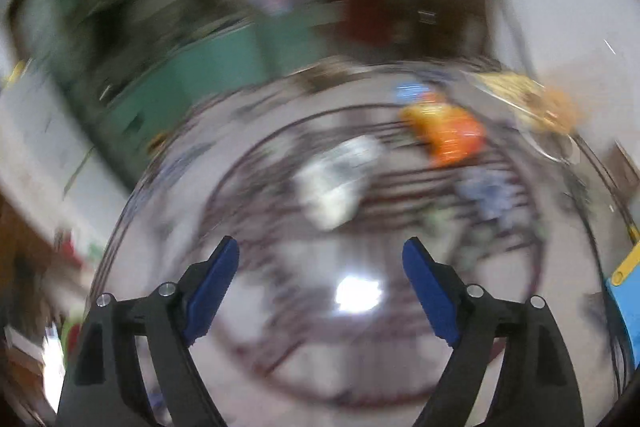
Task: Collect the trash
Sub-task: 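Grasp the orange snack bag with the right tool while the left tool grasps the paper cup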
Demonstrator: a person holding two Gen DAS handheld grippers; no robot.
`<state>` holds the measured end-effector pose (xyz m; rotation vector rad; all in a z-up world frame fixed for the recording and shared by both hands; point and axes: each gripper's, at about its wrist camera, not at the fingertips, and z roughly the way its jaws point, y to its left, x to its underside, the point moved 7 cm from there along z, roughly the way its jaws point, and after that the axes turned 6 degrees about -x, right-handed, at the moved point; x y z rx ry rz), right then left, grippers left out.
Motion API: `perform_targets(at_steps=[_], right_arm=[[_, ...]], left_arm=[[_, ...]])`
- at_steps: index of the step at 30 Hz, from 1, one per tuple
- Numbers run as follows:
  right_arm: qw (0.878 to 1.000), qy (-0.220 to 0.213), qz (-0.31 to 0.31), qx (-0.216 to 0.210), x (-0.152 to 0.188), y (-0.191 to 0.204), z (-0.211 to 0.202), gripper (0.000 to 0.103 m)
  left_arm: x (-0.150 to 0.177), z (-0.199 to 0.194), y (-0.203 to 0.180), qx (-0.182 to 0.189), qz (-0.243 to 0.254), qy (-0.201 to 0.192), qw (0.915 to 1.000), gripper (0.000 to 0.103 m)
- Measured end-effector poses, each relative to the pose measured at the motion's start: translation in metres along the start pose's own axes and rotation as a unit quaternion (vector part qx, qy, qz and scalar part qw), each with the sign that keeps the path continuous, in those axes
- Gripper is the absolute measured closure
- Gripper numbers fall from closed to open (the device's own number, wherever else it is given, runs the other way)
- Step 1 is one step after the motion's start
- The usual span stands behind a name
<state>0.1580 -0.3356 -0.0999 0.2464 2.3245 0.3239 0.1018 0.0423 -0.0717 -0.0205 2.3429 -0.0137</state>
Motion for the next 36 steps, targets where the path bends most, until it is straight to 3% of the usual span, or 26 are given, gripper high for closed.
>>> perform_targets(at_steps=[2, 5, 7, 10, 13, 16, 19, 21, 23, 26, 29, 32, 33, 34, 36], right_arm=[[0.999, -0.001, 0.009, 0.036, -0.026, -0.046, 0.015, 0.02], [0.994, 0.025, -0.04, 0.096, -0.055, -0.092, 0.049, 0.02], [0.992, 0.036, -0.063, 0.106, -0.067, -0.106, 0.072, 0.02], [0.991, 0.046, -0.08, 0.101, -0.085, -0.118, 0.106, 0.02], [0.987, 0.071, -0.1, 0.104, -0.098, -0.119, 0.136, 0.02], [0.983, 0.086, -0.102, 0.122, -0.107, -0.132, 0.159, 0.021], [0.981, 0.117, -0.099, 0.118, -0.102, -0.142, 0.174, 0.041], [0.978, 0.108, -0.12, 0.135, -0.101, -0.145, 0.171, 0.052], [0.981, 0.103, -0.116, 0.118, -0.097, -0.146, 0.159, 0.057], [0.988, 0.094, -0.103, 0.072, -0.082, -0.142, 0.126, 0.058], [0.986, 0.096, -0.127, 0.05, -0.058, -0.138, 0.093, 0.058], [0.987, 0.103, -0.12, 0.019, -0.035, -0.135, 0.068, 0.058], [0.988, 0.105, -0.111, 0.01, -0.029, -0.134, 0.063, 0.058], [0.989, 0.107, -0.101, -0.001, -0.023, -0.132, 0.057, 0.058], [0.99, 0.103, -0.097, -0.007, -0.018, -0.127, 0.048, 0.058]], left_arm=[[0.004, 0.004, -0.02, 0.015, 0.018, -0.004, 0.9997, 0.018], [0.015, 0.013, -0.05, 0.029, 0.055, -0.012, 0.998, 0.014], [0.022, 0.026, -0.07, 0.027, 0.084, -0.009, 0.9961, 0.013], [0.027, 0.051, -0.106, 0.058, 0.09, 0.013, 0.9942, 0.011], [0.014, 0.083, -0.152, 0.097, 0.072, 0.03, 0.9922, 0.011], [-0.006, 0.105, -0.198, 0.115, 0.081, 0.016, 0.9899, 0.011], [-0.023, 0.126, -0.243, 0.133, 0.104, 0.015, 0.9855, 0.007], [-0.034, 0.141, -0.272, 0.14, 0.124, 0.014, 0.9823, 0.006], [-0.043, 0.155, -0.294, 0.134, 0.141, 0.007, 0.9808, 0.006], [-0.054, 0.184, -0.325, 0.126, 0.155, 0.011, 0.9798, 0.006], [-0.058, 0.202, -0.343, 0.131, 0.15, 0.026, 0.9797, 0.006], [-0.052, 0.222, -0.359, 0.108, 0.178, 0.039, 0.9773, 0.007], [-0.048, 0.23, -0.363, 0.105, 0.182, 0.056, 0.9762, 0.011], [-0.046, 0.235, -0.364, 0.106, 0.177, 0.069, 0.9761, 0.033], [-0.044, 0.237, -0.359, 0.109, 0.152, 0.089, 0.9783, 0.039]])
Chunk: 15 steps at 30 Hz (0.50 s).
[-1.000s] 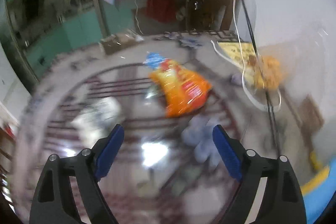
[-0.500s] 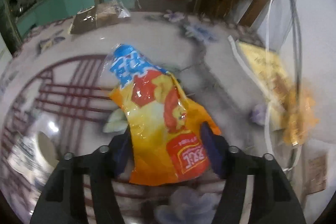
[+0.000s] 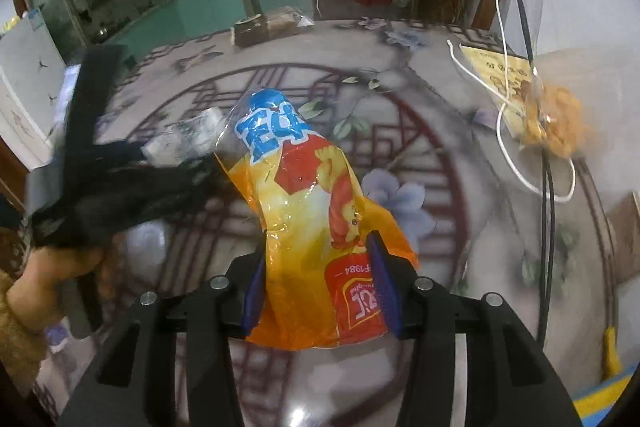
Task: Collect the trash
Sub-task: 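Grasp the orange snack bag with the right tool while the left tool grasps the paper cup, then carry the orange snack bag and white paper cup over to the bucket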
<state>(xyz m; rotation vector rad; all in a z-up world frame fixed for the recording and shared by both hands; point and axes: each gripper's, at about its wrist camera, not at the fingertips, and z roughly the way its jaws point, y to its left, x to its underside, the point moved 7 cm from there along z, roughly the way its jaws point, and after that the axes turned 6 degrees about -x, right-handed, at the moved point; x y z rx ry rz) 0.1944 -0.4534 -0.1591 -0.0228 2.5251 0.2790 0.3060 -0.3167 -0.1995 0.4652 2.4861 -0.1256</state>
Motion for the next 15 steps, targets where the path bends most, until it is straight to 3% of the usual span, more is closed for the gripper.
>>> perform_targets(at_steps=[2, 5, 9, 12, 15], right_arm=[[1.0, -0.004, -0.011, 0.006, 0.005, 0.01, -0.007, 0.058], [1.0, -0.01, -0.016, 0.001, 0.009, 0.028, -0.019, 0.058], [1.0, -0.015, -0.02, -0.014, 0.015, 0.058, -0.043, 0.058], [0.999, -0.024, -0.036, -0.018, 0.023, 0.086, -0.066, 0.058], [0.998, -0.037, -0.044, -0.027, 0.033, 0.116, -0.087, 0.057]], left_arm=[[0.003, -0.013, 0.005, 0.012, -0.022, -0.008, 0.9997, 0.041], [0.01, -0.052, 0.01, 0.003, -0.001, -0.04, 0.9992, 0.042], [0.032, -0.131, 0.03, -0.009, 0.014, -0.084, 0.9963, 0.042], [0.055, -0.182, 0.051, -0.014, 0.012, -0.092, 0.9956, 0.041], [0.083, -0.233, 0.079, -0.047, 0.011, -0.108, 0.993, 0.041]])
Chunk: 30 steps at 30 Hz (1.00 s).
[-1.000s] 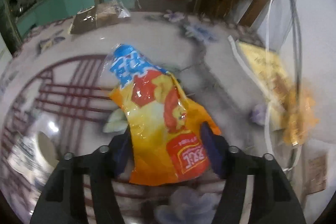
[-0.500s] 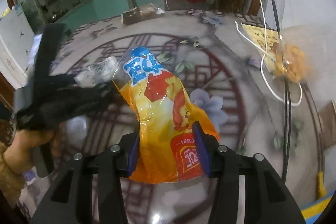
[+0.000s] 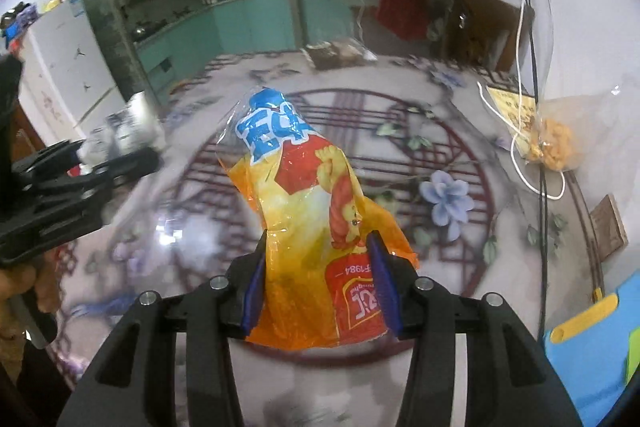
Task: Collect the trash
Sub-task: 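Carry the orange snack bag and white paper cup over to the bucket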
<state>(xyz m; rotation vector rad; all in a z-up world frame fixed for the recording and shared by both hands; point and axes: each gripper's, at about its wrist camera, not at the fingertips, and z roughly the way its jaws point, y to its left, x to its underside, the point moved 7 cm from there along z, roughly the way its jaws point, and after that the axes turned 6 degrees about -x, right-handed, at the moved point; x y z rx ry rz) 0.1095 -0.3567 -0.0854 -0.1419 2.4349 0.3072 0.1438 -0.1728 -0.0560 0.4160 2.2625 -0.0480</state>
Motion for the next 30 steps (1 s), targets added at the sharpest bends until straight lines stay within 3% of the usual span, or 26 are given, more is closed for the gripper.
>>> perform_targets(at_steps=[5, 12, 22, 30], right_arm=[[0.999, -0.026, 0.016, -0.033, 0.008, 0.053, -0.029, 0.057], [0.994, -0.07, 0.055, -0.064, 0.024, 0.114, -0.059, 0.057], [0.993, -0.073, 0.055, -0.071, 0.034, 0.178, -0.059, 0.057], [0.993, -0.061, 0.043, -0.089, 0.036, 0.216, -0.043, 0.057]], left_arm=[[0.03, -0.057, 0.044, -0.014, -0.01, -0.003, 0.9998, 0.041], [0.065, -0.097, 0.087, -0.029, -0.02, -0.015, 0.9993, 0.04], [0.091, -0.097, 0.146, -0.036, -0.084, -0.006, 0.9958, 0.039], [0.103, -0.108, 0.174, -0.051, -0.098, -0.009, 0.9938, 0.039]])
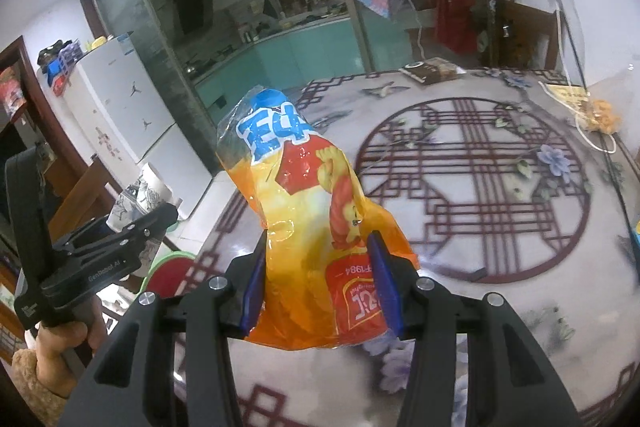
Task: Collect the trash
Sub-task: 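Carry the orange snack bag and white paper cup over to the bucket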
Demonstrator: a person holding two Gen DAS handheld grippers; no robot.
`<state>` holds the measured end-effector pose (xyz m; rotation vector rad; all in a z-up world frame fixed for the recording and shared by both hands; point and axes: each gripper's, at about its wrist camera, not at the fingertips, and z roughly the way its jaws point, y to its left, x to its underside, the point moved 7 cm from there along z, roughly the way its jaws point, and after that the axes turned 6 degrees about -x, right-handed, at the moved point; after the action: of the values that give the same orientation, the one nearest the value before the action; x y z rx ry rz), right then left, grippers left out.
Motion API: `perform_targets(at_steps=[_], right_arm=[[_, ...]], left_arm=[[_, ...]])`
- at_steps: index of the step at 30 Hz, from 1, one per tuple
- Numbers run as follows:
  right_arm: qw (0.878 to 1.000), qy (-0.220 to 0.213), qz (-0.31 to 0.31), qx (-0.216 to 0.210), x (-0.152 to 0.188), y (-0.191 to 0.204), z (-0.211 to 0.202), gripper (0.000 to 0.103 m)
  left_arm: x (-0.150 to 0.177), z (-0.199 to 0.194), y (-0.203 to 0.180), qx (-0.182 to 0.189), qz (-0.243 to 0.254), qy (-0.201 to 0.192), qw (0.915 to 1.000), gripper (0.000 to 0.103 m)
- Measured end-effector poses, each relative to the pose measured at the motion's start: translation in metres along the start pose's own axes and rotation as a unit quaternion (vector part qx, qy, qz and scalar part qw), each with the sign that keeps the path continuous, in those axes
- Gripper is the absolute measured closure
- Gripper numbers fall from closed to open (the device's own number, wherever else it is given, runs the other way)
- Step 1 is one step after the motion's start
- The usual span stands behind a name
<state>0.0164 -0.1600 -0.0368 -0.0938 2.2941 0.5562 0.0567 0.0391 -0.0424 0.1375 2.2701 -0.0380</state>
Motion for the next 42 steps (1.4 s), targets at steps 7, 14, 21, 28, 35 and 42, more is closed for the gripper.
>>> perform_targets(at_steps=[7, 14, 21, 28, 35, 42], right_arm=[[0.999, 0.021, -0.014, -0.021, 0.011, 0.032, 0.025, 0.057], [0.997, 0.041, -0.037, -0.045, 0.021, 0.071, 0.05, 0.057], [0.994, 0.059, -0.056, -0.07, 0.031, 0.107, 0.076, 0.057], [0.989, 0.081, -0.078, -0.099, 0.038, 0.15, 0.106, 0.057], [0.983, 0.103, -0.092, -0.117, 0.043, 0.182, 0.142, 0.057], [0.976, 0.139, -0.106, -0.13, 0.06, 0.213, 0.18, 0.057]], left_arm=[[0.007, 0.0, 0.034, -0.019, -0.026, 0.008, 0.9994, 0.038], [0.02, 0.002, 0.076, -0.055, -0.05, 0.02, 0.997, 0.038], [0.037, 0.002, 0.123, -0.094, -0.082, 0.035, 0.9916, 0.038], [0.053, -0.002, 0.166, -0.121, -0.117, 0.046, 0.9846, 0.038], [0.065, -0.003, 0.205, -0.156, -0.147, 0.056, 0.9752, 0.038], [0.076, -0.003, 0.233, -0.167, -0.178, 0.069, 0.9673, 0.038]])
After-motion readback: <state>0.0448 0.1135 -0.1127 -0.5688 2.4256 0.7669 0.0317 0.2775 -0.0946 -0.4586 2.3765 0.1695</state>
